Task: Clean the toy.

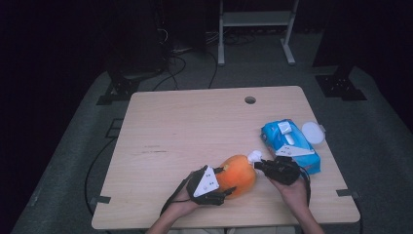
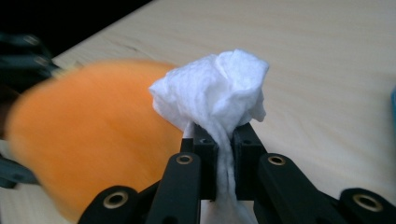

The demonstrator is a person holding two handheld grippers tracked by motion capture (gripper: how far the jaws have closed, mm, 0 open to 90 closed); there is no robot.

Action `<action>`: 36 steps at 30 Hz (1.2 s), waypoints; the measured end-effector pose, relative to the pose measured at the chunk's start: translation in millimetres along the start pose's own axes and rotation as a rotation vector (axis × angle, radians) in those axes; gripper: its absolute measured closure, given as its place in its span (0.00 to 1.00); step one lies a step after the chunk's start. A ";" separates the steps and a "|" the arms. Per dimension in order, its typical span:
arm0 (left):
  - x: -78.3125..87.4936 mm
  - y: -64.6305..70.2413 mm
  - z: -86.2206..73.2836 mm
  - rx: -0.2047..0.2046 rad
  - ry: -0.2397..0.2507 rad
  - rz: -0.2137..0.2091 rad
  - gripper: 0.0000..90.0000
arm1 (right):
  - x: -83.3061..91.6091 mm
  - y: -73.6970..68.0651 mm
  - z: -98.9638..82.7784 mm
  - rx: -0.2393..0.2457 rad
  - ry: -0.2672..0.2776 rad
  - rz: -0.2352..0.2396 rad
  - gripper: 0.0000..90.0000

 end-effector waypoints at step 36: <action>-4.9 5.0 0.5 -0.020 0.014 -0.004 0.37 | 10.5 -26.2 9.0 0.084 0.043 -0.006 0.91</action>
Point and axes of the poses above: each handheld gripper's, and its own axes: x roughly backward along the jaws, z roughly out of its top, y roughly to its right, the point moved 2 cm from there along -x, roughly forward along the jaws, and after that the axes turned 12 degrees about -y, right-handed, at the moved point
